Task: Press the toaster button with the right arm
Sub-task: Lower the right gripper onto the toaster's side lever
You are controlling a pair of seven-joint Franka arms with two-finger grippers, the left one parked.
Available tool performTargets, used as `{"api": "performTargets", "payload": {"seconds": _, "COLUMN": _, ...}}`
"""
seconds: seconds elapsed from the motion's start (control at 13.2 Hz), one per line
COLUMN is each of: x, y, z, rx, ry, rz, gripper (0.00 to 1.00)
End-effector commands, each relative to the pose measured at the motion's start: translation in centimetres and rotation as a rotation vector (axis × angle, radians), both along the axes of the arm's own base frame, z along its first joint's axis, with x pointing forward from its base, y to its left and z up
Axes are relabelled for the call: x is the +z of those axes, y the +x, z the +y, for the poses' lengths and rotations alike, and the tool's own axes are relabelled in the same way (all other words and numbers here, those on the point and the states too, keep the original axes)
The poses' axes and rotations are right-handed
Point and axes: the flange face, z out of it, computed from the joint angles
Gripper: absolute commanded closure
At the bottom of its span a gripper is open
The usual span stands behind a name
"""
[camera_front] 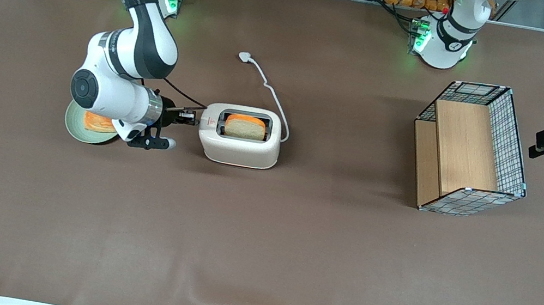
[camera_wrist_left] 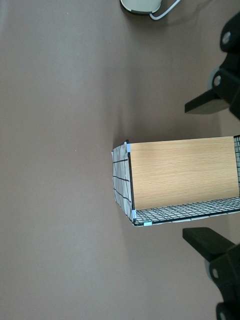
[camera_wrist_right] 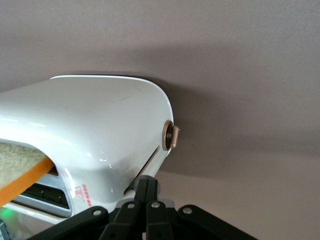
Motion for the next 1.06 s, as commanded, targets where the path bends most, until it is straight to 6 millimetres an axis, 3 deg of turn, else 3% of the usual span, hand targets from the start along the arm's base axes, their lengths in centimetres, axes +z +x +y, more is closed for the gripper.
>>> {"api": "performTargets", "payload": {"seconds": 0.0, "x": -1.2, "y": -0.3, "z": -0.6, "rx": 0.012, "ry": 0.027, "rz": -0.020, "gripper": 1.00}}
{"api": "performTargets", "payload": {"seconds": 0.38, "x": -2.1, "y": -0.2, "z": -0.5, "rx": 0.017, "ry": 0.033, "rz": -0.021, "gripper": 1.00}}
{"api": "performTargets", "payload": {"seconds": 0.99, "x": -4.8, "y": -1.7, "z": -0.1, "rx": 0.002, "ry": 0.040, "rz": -0.045, "gripper": 1.00}}
